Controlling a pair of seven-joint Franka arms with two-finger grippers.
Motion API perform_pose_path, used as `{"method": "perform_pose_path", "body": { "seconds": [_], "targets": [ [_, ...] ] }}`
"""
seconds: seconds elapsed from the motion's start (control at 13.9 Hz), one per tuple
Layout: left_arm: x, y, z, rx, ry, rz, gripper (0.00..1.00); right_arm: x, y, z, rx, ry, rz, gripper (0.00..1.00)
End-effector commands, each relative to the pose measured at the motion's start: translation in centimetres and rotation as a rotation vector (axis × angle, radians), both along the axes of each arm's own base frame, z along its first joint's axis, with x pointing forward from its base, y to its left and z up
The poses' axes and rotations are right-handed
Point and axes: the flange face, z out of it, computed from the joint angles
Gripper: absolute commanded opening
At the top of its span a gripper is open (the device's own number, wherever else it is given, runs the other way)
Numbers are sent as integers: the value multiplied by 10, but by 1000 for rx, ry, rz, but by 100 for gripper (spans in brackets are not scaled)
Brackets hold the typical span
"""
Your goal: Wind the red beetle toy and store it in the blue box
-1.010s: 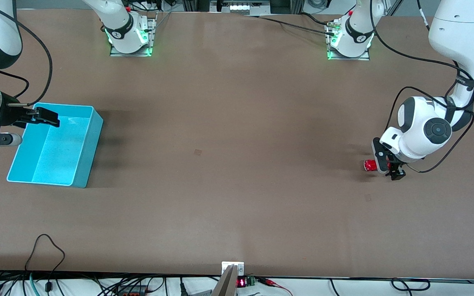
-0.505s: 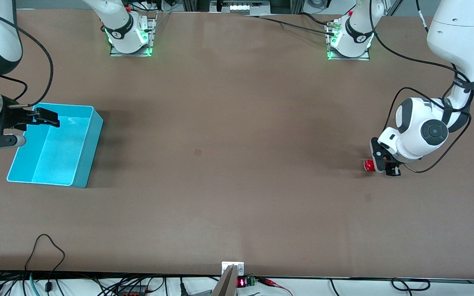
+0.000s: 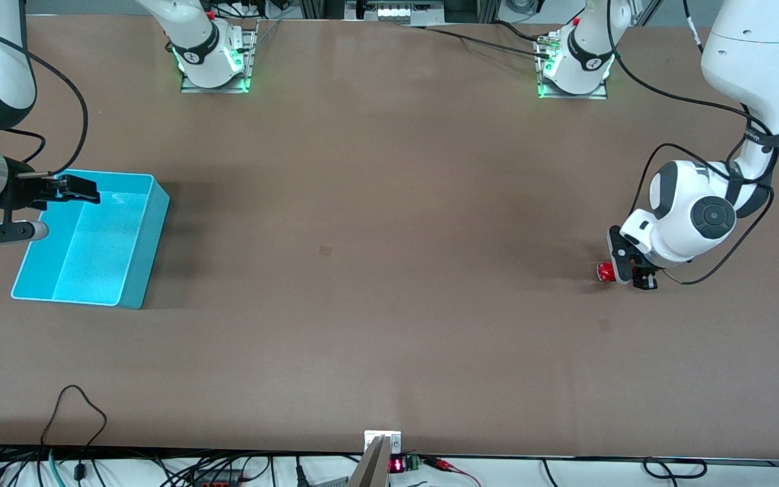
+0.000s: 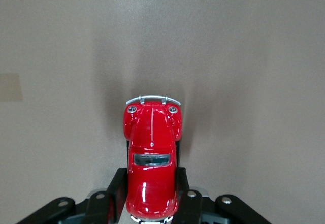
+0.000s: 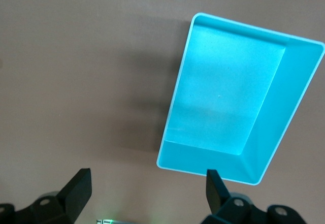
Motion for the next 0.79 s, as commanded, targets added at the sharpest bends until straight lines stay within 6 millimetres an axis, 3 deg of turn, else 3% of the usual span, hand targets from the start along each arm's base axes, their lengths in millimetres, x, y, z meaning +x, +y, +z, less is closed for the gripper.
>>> {"method": "perform_pose_path", "body": {
  "seconds": [0.0,0.36,0.65,0.72],
  "targets": [
    [-4,9,-14,0,24,-59,15,-5,-11,0,20,16,-2,100],
    [-9,57,-18,0,30,-21,16,-8,-11,-6,22,42,-3,100],
    [-15,134,-25,-3,18,-59,16,-8,-21,-9,38,36,-26,100],
    [-14,144,-25,-3,16,-76,16,-10,-24,-13,63,46,-40,100]
  ]
}}
